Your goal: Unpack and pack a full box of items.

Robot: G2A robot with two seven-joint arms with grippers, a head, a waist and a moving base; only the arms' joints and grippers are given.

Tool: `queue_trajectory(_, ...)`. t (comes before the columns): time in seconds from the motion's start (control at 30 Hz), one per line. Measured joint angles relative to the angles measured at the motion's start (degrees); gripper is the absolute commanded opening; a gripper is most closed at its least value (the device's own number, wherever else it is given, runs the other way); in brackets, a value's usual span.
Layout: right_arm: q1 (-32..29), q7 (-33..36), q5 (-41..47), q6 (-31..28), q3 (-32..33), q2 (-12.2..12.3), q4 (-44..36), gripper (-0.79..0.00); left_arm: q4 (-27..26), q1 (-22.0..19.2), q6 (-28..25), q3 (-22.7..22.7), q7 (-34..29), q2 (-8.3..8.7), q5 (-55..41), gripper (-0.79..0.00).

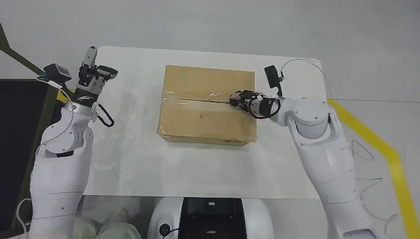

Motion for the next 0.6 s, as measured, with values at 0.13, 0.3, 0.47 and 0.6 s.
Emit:
queue_trajectory(0.13,-1.8,-0.4,-0.1,0.7,1.8,0.6,-1.5,-0.785,0.0,0.0,0.0,0.0,0.0,0.0,0.0,0.0)
queue_trajectory(0.3,-3.4,-1.2,0.5,0.9,3.3,1.1,-2.5,-0.785,0.0,0.0,0.0,0.0,0.0,0.0,0.0,0.0)
queue_trajectory(0.47,-5.2,-2.5,1.2,0.6,5.0,1.7,-3.9,-0.785,0.0,0.0,0.0,0.0,0.0,0.0,0.0,0.0)
queue_trajectory(0.6,-7.2,-3.2,1.6,0.7,7.2,2.2,-5.3,-0.785,0.0,0.0,0.0,0.0,0.0,0.0,0.0,0.0)
